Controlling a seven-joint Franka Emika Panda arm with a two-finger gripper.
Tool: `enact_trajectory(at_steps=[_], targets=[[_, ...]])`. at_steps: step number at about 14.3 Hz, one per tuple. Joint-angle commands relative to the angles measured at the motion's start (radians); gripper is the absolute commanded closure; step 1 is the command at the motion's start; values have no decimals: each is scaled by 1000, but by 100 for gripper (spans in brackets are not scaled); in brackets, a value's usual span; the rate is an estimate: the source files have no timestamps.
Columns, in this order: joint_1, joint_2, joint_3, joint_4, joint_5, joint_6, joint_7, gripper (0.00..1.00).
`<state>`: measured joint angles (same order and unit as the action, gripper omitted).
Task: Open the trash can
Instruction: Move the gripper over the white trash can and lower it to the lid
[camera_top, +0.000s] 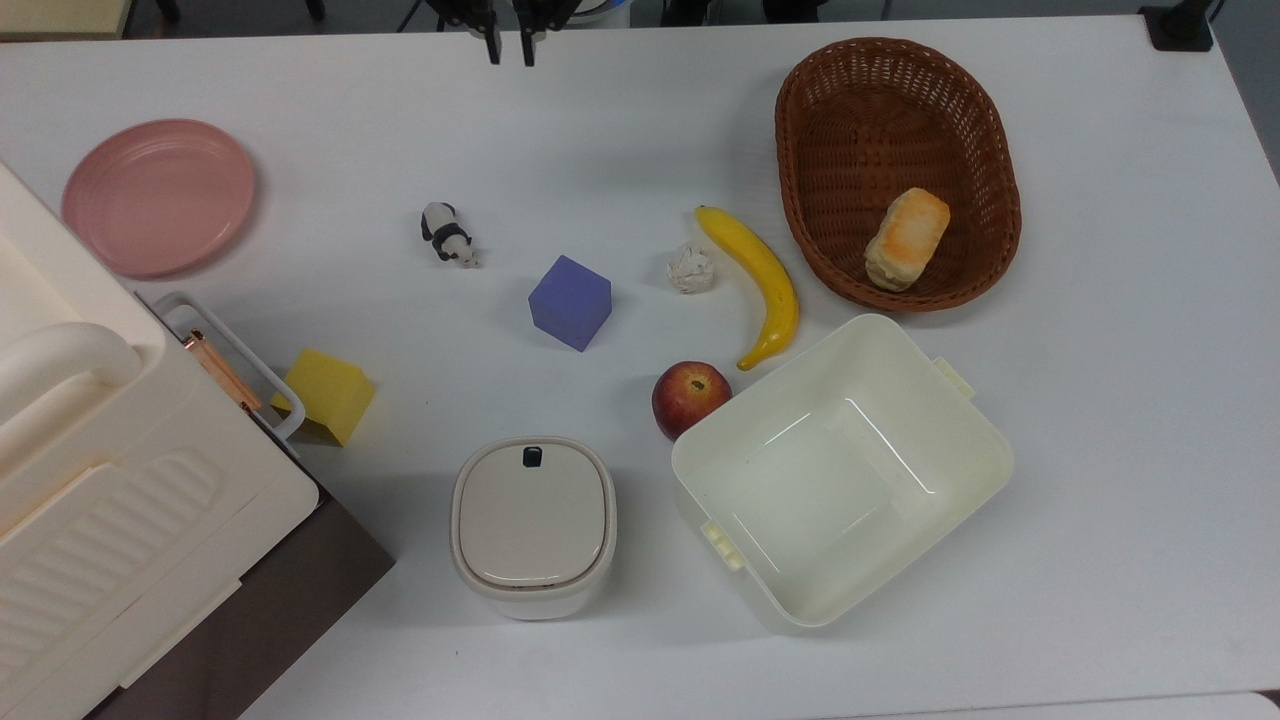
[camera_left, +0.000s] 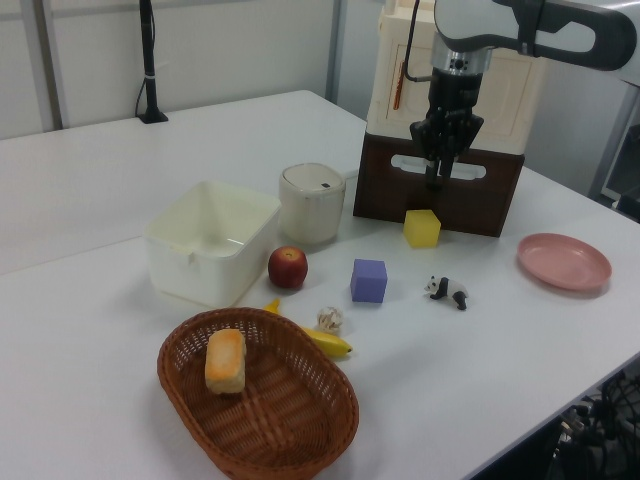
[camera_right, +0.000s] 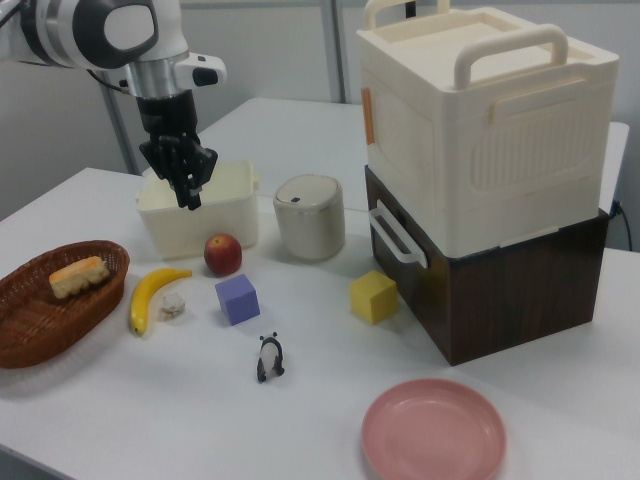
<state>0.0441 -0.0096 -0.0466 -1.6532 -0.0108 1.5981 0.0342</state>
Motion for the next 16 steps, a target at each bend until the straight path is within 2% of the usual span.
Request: enact_trajectory(at_steps=[1, 4, 8, 10, 16], targets=[[-3, -7, 4, -17, 20, 43, -20, 100], [-1, -3, 4, -19, 22, 107, -13, 100], [-3, 75, 4, -3, 66, 306, -11, 100], [-12, 156, 4, 42, 71, 435, -10, 100], [-50, 361, 28, 230, 61, 555, -13, 100]])
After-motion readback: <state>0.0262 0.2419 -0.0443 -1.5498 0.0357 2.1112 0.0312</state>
